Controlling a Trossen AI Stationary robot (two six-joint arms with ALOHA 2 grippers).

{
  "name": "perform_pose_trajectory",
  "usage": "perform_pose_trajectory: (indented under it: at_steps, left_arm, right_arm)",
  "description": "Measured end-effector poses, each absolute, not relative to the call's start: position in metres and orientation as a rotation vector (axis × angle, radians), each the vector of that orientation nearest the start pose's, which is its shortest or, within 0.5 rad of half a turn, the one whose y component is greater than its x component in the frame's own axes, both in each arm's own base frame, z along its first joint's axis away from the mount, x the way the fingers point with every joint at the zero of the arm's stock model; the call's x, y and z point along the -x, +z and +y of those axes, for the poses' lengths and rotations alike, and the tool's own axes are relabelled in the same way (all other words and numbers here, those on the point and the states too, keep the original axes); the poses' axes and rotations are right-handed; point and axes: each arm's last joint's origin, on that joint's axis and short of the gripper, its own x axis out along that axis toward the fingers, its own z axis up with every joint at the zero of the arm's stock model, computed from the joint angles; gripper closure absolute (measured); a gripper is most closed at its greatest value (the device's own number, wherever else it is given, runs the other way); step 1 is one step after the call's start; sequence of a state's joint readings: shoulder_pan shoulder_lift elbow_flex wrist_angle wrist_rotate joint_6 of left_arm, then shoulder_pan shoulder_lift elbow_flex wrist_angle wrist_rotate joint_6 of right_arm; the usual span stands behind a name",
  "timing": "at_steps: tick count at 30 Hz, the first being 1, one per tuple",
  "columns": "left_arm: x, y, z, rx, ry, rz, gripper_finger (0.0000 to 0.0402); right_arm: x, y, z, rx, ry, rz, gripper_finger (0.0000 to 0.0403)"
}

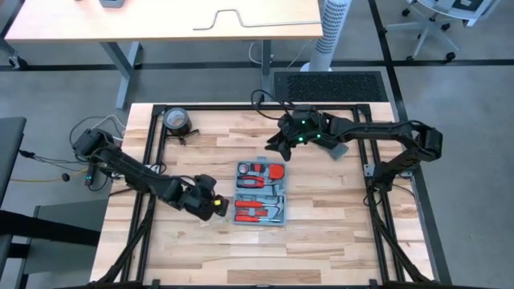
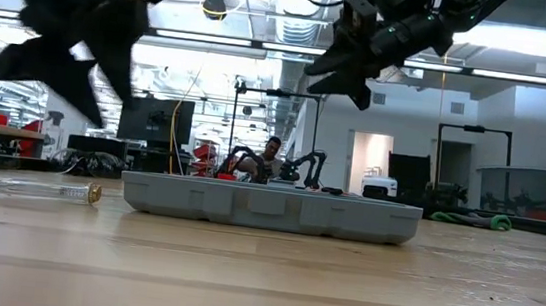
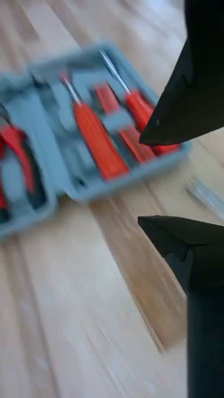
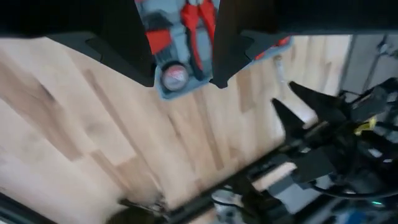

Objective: Prefit tool cases
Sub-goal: Put the transparent screwdriver into the gray toolbox

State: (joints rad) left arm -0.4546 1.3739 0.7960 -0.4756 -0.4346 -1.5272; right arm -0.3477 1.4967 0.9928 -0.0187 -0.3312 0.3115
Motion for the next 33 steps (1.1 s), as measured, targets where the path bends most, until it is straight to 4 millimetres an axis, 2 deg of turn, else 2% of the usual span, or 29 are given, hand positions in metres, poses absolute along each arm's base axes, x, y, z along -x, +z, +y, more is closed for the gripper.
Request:
perform_pose_trajectory:
  at_steps: [3,9,19,26,30,33]
  left_arm:
    - [-0.239,0.201,-0.102,0.943,0.669,0.647,0.0219]
    - [-0.248,0.203,-0.107,0.878,0.645,0.667,0.0219]
    - [-0.246,0.202,-0.111,0.762,0.494,0.828,0.0219]
    - [-0.240,0.199,-0.112,0.514,0.405,0.916,0.0219]
    - [-0.240,0.198,-0.107,0.334,0.333,0.975,0.0219]
    - [-0.243,0.198,-0.102,0.268,0.277,0.993,0.0219]
  right_arm:
    - [-0.311,0.255,-0.102,-0.475,-0.051,0.472,0.0234]
    - [-0.310,0.254,-0.101,-0.495,-0.028,0.487,0.0234]
    - [-0.311,0.246,-0.081,-0.517,0.015,0.598,0.0234]
    - [-0.315,0.246,-0.067,-0.515,-0.007,0.606,0.0234]
    - [-0.317,0.246,-0.054,-0.527,-0.017,0.613,0.0234]
    - [-0.320,0.245,-0.042,-0.508,-0.053,0.614,0.0234]
